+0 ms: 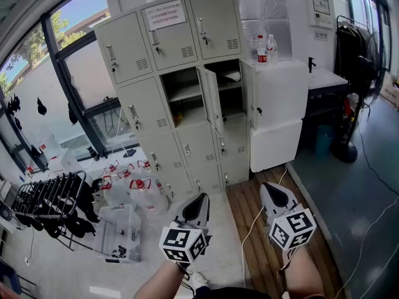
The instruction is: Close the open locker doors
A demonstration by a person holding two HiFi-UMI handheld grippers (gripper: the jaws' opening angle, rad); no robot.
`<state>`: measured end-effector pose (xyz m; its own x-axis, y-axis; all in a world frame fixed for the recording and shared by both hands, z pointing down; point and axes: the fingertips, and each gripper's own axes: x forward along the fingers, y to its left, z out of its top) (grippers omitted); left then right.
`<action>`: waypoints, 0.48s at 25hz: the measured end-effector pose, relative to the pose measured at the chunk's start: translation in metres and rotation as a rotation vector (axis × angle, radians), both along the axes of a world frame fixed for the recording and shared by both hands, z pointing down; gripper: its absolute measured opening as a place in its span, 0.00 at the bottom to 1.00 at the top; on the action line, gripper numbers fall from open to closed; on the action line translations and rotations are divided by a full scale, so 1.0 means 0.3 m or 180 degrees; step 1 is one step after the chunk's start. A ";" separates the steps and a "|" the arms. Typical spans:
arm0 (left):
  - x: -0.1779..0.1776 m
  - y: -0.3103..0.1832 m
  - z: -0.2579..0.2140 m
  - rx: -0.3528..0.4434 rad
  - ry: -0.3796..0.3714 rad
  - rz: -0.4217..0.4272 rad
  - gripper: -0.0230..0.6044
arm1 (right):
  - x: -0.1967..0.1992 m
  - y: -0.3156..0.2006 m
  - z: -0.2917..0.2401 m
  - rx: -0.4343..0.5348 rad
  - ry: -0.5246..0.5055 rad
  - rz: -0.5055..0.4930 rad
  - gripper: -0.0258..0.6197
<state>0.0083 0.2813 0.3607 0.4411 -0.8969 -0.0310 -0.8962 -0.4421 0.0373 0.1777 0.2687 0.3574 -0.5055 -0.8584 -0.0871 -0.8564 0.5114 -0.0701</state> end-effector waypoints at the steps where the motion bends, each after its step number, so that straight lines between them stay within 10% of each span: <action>1: 0.002 -0.001 0.002 -0.0001 0.0002 -0.0002 0.04 | 0.001 -0.001 0.001 0.0000 0.0003 -0.0002 0.04; 12: -0.029 -0.036 0.009 -0.0008 -0.0031 -0.0003 0.04 | -0.043 -0.032 0.010 -0.0042 -0.0031 -0.0076 0.04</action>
<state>-0.0004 0.2704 0.3633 0.4407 -0.8973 -0.0245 -0.8969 -0.4413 0.0297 0.1648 0.2591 0.3605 -0.5251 -0.8472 -0.0808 -0.8432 0.5308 -0.0852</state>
